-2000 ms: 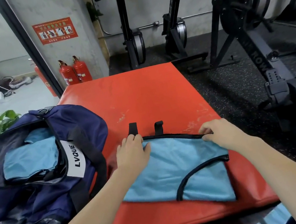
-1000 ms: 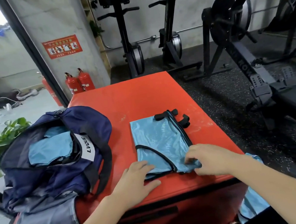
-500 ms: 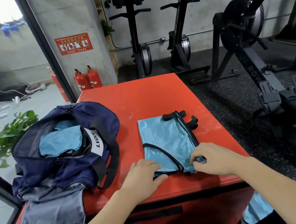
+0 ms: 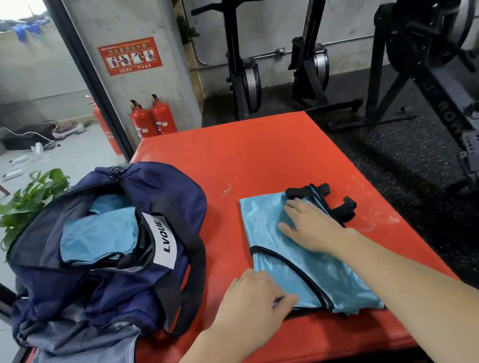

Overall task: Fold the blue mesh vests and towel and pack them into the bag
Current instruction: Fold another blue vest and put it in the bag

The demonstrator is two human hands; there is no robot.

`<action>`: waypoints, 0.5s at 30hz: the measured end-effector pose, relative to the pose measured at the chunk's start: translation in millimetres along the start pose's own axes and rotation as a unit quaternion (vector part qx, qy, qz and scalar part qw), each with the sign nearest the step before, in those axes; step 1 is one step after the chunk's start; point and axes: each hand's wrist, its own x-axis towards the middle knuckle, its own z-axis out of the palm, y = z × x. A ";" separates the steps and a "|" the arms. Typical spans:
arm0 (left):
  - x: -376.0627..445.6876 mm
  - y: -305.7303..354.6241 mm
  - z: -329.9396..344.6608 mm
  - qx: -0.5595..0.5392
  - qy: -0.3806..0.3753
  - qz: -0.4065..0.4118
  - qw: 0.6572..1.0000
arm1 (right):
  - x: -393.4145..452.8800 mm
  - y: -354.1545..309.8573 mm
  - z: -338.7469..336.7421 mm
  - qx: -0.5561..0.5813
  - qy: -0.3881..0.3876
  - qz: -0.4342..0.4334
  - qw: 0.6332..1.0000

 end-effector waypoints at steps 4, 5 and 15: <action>4.2 0.7 -5.3 -0.005 -0.012 0.004 1.000 | 18.2 20.0 6.0 -0.065 0.046 0.073 0.994; 5.6 2.0 -7.7 0.005 -0.013 0.005 1.000 | 18.9 22.6 6.4 -0.069 0.053 0.100 0.991; 13.3 14.1 -20.2 0.059 -0.020 0.000 0.998 | 12.5 33.2 7.4 -0.089 0.139 0.198 0.966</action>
